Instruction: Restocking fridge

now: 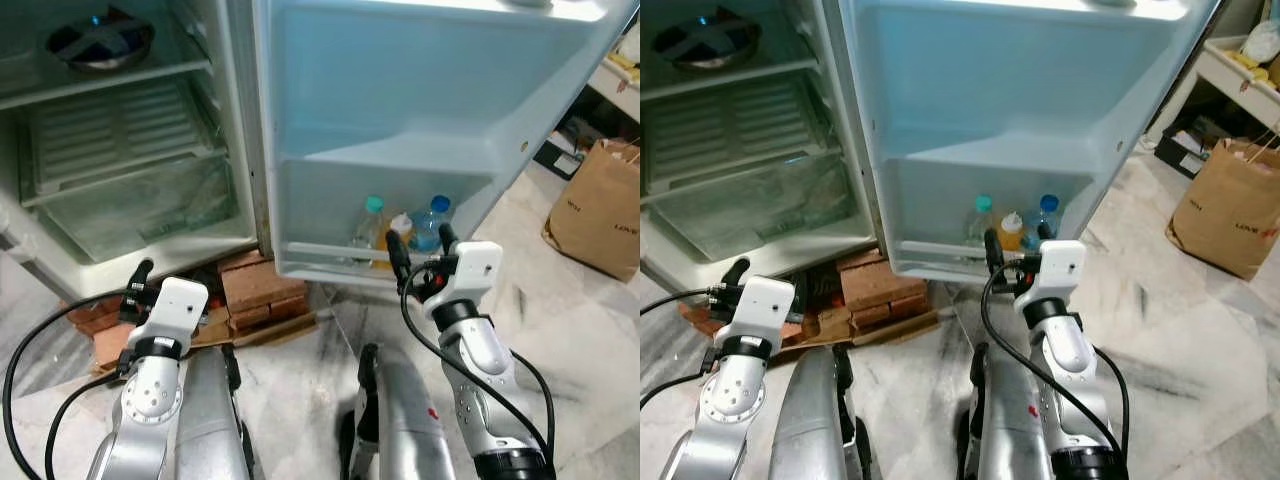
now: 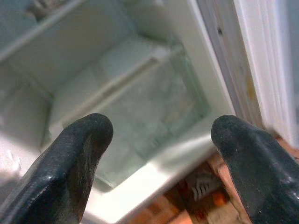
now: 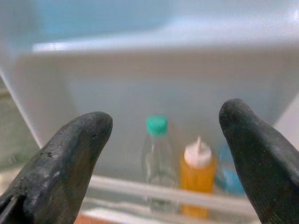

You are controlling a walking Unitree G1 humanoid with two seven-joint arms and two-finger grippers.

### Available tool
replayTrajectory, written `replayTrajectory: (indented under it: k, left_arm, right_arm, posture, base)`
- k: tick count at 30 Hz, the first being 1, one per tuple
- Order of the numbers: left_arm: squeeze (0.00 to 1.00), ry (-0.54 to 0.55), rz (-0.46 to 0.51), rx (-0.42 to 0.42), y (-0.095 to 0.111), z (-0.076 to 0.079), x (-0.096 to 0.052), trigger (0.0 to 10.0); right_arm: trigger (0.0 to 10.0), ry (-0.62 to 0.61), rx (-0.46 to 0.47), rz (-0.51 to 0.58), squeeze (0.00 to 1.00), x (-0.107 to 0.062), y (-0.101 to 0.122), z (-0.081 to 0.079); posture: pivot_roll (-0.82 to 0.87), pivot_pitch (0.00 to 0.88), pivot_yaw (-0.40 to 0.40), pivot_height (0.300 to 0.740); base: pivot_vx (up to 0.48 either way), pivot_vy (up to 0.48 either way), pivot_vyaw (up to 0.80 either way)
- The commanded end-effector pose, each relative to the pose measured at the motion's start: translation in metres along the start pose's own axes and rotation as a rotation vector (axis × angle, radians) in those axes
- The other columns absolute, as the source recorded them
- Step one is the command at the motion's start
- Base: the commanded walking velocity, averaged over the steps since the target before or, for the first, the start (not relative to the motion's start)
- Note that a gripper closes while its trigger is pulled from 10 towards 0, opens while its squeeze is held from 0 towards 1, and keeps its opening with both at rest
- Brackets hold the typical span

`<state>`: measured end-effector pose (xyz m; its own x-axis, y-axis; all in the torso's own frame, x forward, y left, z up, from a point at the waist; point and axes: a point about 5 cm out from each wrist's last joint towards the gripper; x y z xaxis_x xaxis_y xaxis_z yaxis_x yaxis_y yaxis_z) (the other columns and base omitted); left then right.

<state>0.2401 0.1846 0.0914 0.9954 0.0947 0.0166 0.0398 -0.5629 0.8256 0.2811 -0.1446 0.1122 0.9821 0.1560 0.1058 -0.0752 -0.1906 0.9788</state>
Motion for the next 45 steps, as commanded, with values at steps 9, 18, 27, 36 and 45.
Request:
replayTrajectory:
  k: [9, 18, 27, 36, 45]
  left_arm:
    - [0.00, -0.007, 0.020, -0.008, 0.001, 0.003, 0.006, 10.0]
    - [0.00, -0.016, 0.043, -0.014, 0.005, 0.008, 0.008, 10.0]
    - [0.00, -0.014, 0.040, -0.037, 0.003, 0.009, 0.008, 10.0]
    - [0.00, -0.017, 0.050, -0.035, 0.003, 0.011, 0.009, 10.0]
    - [0.00, -0.018, 0.059, -0.028, 0.006, 0.012, 0.010, 10.0]
  right_arm:
    - [10.0, -0.025, -0.013, 0.004, 0.00, 0.008, 0.006, 0.008]
    - [10.0, -0.032, 0.007, -0.019, 0.00, 0.008, 0.002, 0.009]
    - [10.0, -0.033, 0.030, -0.032, 0.00, 0.009, -0.001, 0.006]
    - [10.0, -0.032, 0.033, -0.054, 0.00, 0.008, -0.006, 0.006]
    - [10.0, -0.021, 0.027, -0.048, 0.00, 0.010, -0.005, 0.005]
  posture:
    - [0.11, 0.063, -0.054, 0.696]
    - [0.11, 0.063, -0.063, 0.740]
    - [0.12, 0.064, -0.064, 0.740]
    - [0.11, 0.062, -0.063, 0.740]
    - [0.11, 0.060, -0.064, 0.740]
  base:
    - [0.000, 0.000, 0.00]
    - [0.000, 0.000, 0.00]
    - [0.000, 0.000, 0.00]
    - [0.000, -0.122, 0.00]
    - [0.000, -0.367, 0.00]
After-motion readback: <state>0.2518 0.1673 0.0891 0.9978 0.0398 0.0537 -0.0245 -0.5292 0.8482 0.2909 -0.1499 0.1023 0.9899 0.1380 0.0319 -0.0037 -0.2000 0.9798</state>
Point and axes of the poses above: a point about 5 cm out from each wrist's last joint towards the gripper, its own x axis pointing out of the wrist towards the gripper, its own y axis along the axis of the wrist's last joint, z = x × y, and after that the axes turned 3 degrees about x, right-handed
